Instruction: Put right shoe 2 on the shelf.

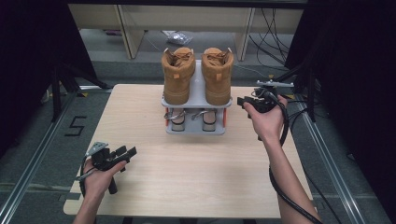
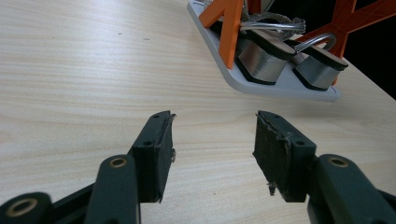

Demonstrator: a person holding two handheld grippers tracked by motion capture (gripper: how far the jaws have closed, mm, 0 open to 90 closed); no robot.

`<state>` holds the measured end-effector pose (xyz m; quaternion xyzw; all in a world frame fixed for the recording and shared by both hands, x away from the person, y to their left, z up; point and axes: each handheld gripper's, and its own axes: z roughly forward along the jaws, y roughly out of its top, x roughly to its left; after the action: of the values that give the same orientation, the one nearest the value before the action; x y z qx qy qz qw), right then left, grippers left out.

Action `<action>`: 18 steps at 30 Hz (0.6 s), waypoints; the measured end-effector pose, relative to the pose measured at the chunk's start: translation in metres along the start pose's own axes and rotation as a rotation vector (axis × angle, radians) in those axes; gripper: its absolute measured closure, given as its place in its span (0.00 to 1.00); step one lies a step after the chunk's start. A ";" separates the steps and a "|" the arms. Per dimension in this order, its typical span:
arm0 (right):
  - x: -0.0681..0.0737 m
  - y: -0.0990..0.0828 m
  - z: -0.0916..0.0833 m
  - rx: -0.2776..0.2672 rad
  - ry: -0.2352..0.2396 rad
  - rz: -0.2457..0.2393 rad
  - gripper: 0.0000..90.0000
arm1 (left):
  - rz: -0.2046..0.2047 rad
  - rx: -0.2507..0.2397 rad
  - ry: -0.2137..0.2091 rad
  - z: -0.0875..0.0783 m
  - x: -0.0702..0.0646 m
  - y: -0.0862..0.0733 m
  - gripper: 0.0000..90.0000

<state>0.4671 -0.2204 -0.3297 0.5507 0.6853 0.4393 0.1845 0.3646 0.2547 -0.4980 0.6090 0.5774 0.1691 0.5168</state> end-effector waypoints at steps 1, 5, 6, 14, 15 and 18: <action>-0.001 -0.002 -0.001 0.007 -0.004 0.009 0.73 | 0.001 0.001 0.000 0.000 0.000 0.000 0.51; -0.011 -0.009 -0.005 -0.007 -0.007 -0.020 0.69 | 0.001 -0.003 0.001 0.000 0.000 0.000 0.51; -0.013 -0.011 -0.005 -0.007 -0.011 -0.026 0.69 | 0.002 -0.002 0.003 0.000 0.000 0.000 0.51; -0.028 -0.031 -0.013 -0.017 -0.017 -0.023 0.63 | -0.002 -0.005 0.005 -0.001 0.001 -0.001 0.51; -0.030 -0.034 -0.014 -0.014 -0.016 -0.020 0.63 | -0.003 -0.005 0.006 -0.001 0.001 -0.001 0.51; -0.037 -0.044 -0.016 -0.014 -0.018 -0.012 0.62 | -0.002 -0.003 0.008 -0.001 0.001 -0.001 0.51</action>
<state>0.4415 -0.2606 -0.3650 0.5492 0.6839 0.4381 0.1971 0.3634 0.2556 -0.4986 0.6069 0.5798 0.1719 0.5157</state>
